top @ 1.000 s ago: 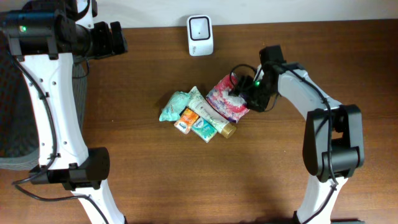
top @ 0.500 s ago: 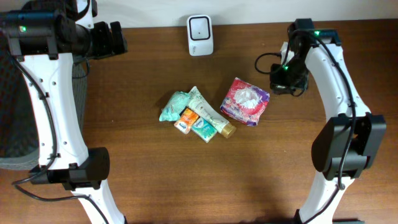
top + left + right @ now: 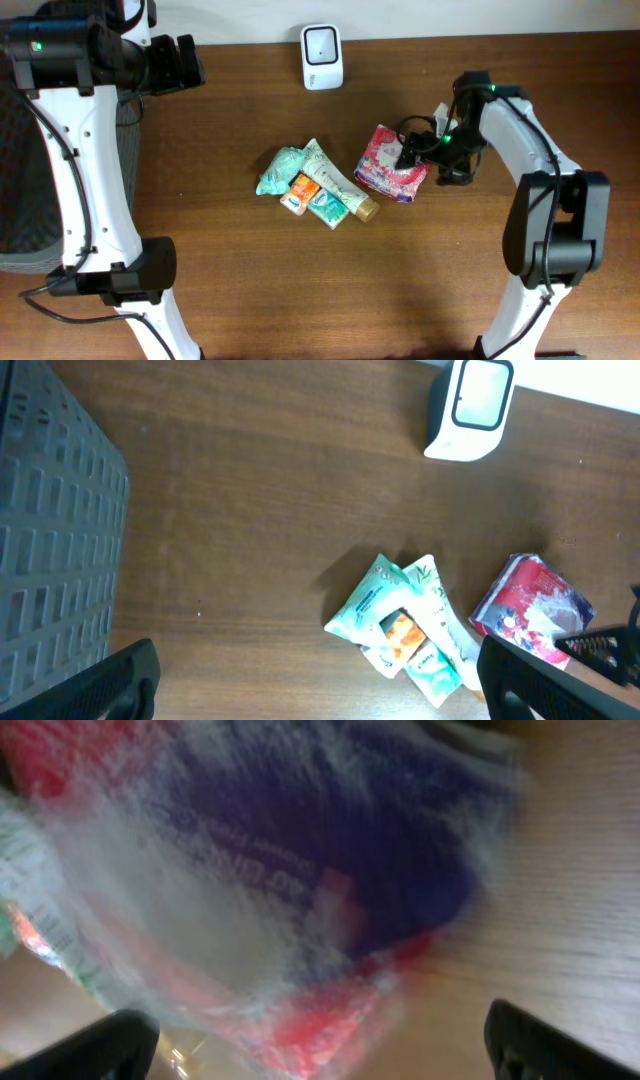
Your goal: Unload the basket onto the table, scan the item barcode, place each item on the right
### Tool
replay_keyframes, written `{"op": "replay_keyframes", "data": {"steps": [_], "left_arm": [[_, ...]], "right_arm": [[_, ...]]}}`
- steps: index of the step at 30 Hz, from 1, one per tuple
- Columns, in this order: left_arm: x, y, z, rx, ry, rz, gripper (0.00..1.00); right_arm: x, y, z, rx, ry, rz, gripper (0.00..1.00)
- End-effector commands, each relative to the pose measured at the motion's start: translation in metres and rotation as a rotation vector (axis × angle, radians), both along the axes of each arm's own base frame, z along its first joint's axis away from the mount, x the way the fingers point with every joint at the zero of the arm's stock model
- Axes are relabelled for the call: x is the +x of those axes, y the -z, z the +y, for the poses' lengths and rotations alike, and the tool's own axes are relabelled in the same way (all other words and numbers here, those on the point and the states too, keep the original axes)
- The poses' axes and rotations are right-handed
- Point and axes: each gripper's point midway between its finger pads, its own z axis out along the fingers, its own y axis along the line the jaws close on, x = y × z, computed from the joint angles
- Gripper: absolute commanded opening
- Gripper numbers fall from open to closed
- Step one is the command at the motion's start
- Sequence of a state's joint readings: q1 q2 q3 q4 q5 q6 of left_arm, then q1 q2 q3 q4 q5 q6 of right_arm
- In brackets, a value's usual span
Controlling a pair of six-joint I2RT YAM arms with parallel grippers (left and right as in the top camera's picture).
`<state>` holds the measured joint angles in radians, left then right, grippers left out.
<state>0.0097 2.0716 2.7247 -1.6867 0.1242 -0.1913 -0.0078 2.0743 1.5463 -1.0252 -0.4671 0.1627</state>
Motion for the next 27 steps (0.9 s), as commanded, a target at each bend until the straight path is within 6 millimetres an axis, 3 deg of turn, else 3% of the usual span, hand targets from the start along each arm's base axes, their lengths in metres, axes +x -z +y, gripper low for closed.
{"op": "replay_keyframes", "data": {"steps": [1, 2, 5, 9, 12, 14, 16, 17, 18, 20, 22, 27], "left_arm": [[-0.006, -0.014, -0.002, -0.006, 0.010, -0.038, 0.99], [-0.006, -0.014, -0.002, -0.006, 0.010, -0.038, 0.99], [-0.006, -0.014, -0.002, -0.006, 0.010, -0.038, 0.99], [-0.006, -0.014, -0.002, -0.006, 0.010, -0.038, 0.99], [-0.006, -0.014, -0.002, -0.006, 0.010, -0.038, 0.99], [-0.006, -0.014, -0.002, -0.006, 0.010, -0.038, 0.99], [-0.006, -0.014, -0.002, -0.006, 0.010, -0.038, 0.99], [-0.006, -0.014, -0.002, -0.006, 0.010, -0.038, 0.99], [-0.006, -0.014, -0.002, -0.006, 0.010, -0.038, 0.99], [-0.006, -0.014, -0.002, -0.006, 0.010, -0.038, 0.99], [-0.006, -0.014, -0.002, -0.006, 0.010, -0.038, 0.99], [-0.006, -0.014, -0.002, -0.006, 0.010, -0.038, 0.99]], "right_arm": [[-0.007, 0.010, 0.026, 0.194, 0.009, -0.017, 0.96], [-0.005, 0.015, 0.029, 0.213, 0.007, -0.043, 0.57], [0.000, 0.016, 0.025, 0.191, 0.008, -0.063, 0.04], [0.006, 0.002, -0.016, 0.001, 0.046, -0.027, 0.04], [0.008, -0.037, -0.054, -0.271, -0.027, -0.012, 0.04], [0.005, -0.057, -0.058, -0.357, -0.143, -0.027, 0.04], [0.002, -0.055, -0.060, -0.412, -0.202, -0.027, 0.05], [0.002, -0.055, -0.063, -0.435, -0.202, -0.023, 0.47], [0.002, -0.055, -0.063, -0.435, -0.196, -0.022, 0.69], [0.001, -0.055, -0.063, -0.434, -0.197, -0.016, 0.82], [-0.001, -0.055, -0.062, -0.433, -0.179, -0.003, 0.85], [0.011, -0.055, -0.024, -0.451, -0.188, -0.067, 0.82]]}}
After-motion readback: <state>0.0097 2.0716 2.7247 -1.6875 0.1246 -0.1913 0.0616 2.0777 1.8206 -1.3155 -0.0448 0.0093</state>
